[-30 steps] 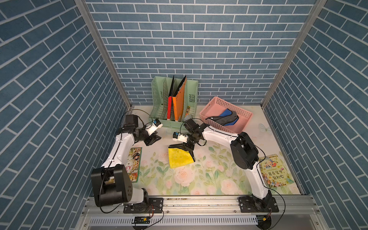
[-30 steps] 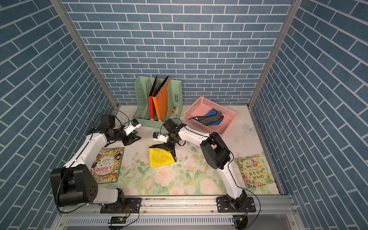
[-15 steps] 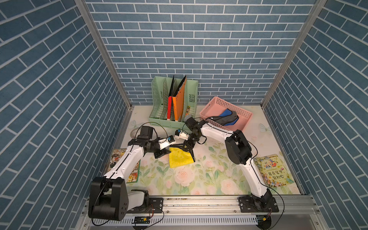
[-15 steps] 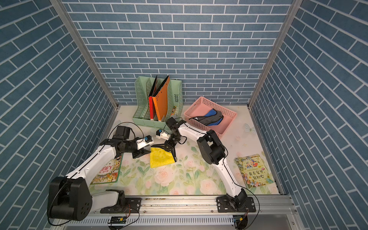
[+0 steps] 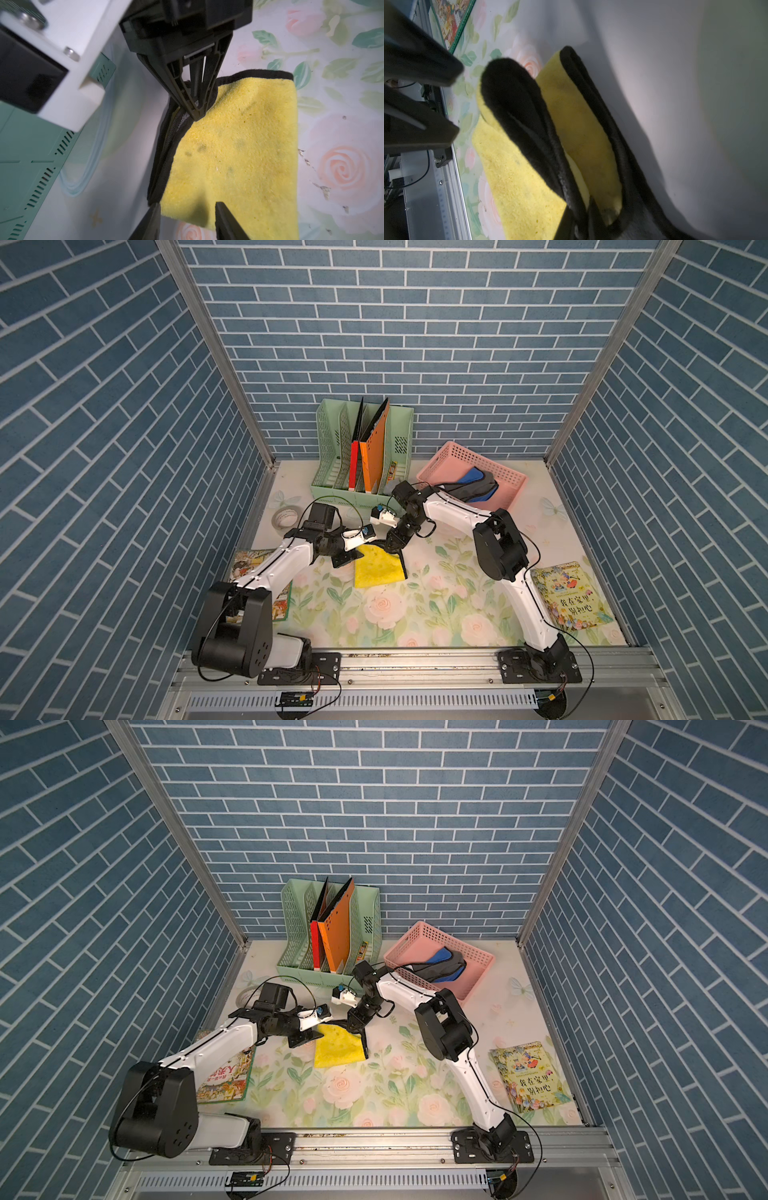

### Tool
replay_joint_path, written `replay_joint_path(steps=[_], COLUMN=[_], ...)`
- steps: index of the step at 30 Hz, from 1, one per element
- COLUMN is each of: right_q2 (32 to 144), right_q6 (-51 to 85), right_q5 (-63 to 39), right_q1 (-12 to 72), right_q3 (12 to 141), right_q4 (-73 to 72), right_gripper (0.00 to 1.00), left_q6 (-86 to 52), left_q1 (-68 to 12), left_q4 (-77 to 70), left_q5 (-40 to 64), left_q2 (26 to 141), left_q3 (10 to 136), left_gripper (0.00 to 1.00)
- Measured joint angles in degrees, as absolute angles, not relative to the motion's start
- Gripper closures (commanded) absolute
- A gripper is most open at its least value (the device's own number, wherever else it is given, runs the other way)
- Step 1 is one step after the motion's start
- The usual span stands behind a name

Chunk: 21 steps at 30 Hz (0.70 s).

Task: Fold the square dishcloth
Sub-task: Fold the cleaning item at the center of the board.

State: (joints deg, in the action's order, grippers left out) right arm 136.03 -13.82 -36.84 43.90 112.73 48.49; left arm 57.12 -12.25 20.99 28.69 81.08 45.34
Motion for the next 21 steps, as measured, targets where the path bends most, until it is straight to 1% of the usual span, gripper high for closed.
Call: replay_joint_path(steps=[1,3,4,7,10,13,18,21], right_q2=[136.0,136.0,136.0,135.9,135.7,132.6,115.7,108.7], right_q6=[-13.3,-12.5,-12.0,-11.7,-10.5,-6.7,4.9,11.0], right_q5=[-36.9,-36.8,-36.8,-36.2,-34.8,-34.0,-37.1,-40.6], right_q1=[43.8,43.6,43.6,43.6,43.3,42.3,38.5,39.8], right_q3=[113.1,113.8,113.8,113.8,113.7,109.7,88.8,79.7], right_q4=[48.4,48.0,47.8,47.4,46.7,41.6,23.8,11.9], right_gripper=[0.73,0.60,0.57,0.54,0.57,0.69,0.74,0.76], left_q6=[56.8,56.1,55.8,55.3,55.2,55.4,55.3,54.9], left_q1=[-12.6,-13.0,-13.1,-13.1,-13.1,-13.1,-13.1,-13.2], left_q4=[20.3,18.8,18.2,17.0,15.5,14.7,14.2,13.4], left_q5=[28.0,26.6,25.9,23.7,21.7,20.1,18.9,18.9], left_q2=[82.2,84.3,85.1,86.7,86.2,84.7,83.2,83.2], left_q3=[45.3,45.1,45.1,45.0,43.7,41.1,39.5,39.5], left_gripper=[0.54,0.54,0.54,0.55,0.55,0.54,0.54,0.54])
